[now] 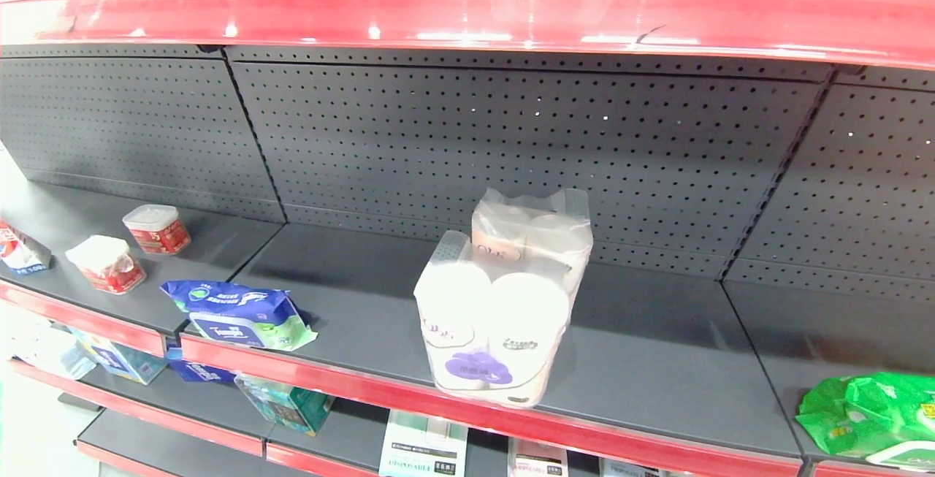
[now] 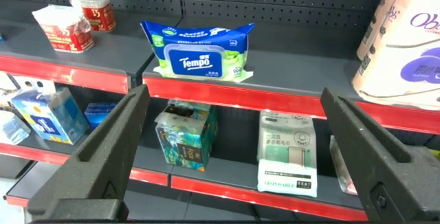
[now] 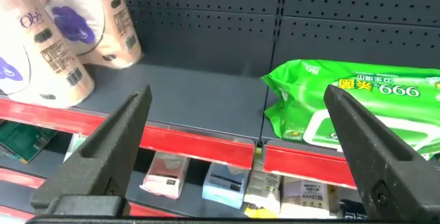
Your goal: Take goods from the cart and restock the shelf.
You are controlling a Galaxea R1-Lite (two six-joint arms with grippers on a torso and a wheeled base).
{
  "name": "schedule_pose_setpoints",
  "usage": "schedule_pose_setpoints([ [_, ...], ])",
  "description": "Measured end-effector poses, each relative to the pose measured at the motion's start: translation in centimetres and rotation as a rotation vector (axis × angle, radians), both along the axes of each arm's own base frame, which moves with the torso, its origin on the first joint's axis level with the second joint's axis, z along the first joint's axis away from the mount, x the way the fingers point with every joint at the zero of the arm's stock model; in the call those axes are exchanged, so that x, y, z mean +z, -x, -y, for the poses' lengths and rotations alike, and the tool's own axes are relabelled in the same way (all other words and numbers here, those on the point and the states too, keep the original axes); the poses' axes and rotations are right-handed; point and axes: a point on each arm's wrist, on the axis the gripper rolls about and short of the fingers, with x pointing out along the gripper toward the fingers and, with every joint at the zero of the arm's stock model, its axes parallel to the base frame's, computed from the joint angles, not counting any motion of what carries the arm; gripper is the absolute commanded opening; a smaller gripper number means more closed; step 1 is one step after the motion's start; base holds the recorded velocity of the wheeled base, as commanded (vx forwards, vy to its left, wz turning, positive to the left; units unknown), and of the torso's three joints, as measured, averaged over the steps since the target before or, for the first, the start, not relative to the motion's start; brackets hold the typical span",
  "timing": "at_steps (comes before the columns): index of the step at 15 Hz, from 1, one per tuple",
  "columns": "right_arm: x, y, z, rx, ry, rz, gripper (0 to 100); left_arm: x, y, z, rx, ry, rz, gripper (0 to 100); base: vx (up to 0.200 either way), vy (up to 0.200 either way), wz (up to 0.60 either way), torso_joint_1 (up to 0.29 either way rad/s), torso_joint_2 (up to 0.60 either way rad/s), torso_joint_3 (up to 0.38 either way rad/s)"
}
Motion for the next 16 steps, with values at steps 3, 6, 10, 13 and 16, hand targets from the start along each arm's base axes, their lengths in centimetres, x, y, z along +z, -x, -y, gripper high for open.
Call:
schedule_pose_setpoints([
  [3, 0.0, 0.0, 0.0, 0.001, 0.0, 0.0, 100, 0.01, 0.0, 0.0, 0.0, 0.0, 0.0, 100, 0.0, 0.0, -0.6, 0.007, 0.0, -0.001],
  [6, 0.0, 0.0, 0.0, 0.001, 0.001, 0.0, 100, 0.0, 0.0, 0.0, -0.001, 0.0, 0.0, 100, 0.0, 0.0, -0.6, 0.006, 0.0, 0.005],
  [10, 0.0, 0.0, 0.0, 0.0, 0.002, 0.0, 100, -0.01, 0.0, 0.0, 0.0, 0.0, -0.001, 100, 0.0, 0.0, -0.45, 0.001, 0.0, -0.001],
  [13, 0.0, 0.0, 0.0, 0.001, 0.001, 0.0, 100, 0.0, 0.0, 0.01, -0.002, -0.006, 0.0, 100, 0.0, 0.0, 0.0, 0.0, 0.0, 0.0],
  [16, 0.0, 0.0, 0.0, 0.0, 0.001, 0.0, 100, 0.1, 0.03, 0.0, 0.001, -0.007, 0.003, 100, 0.0, 0.0, 0.0, 0.0, 0.0, 0.0],
])
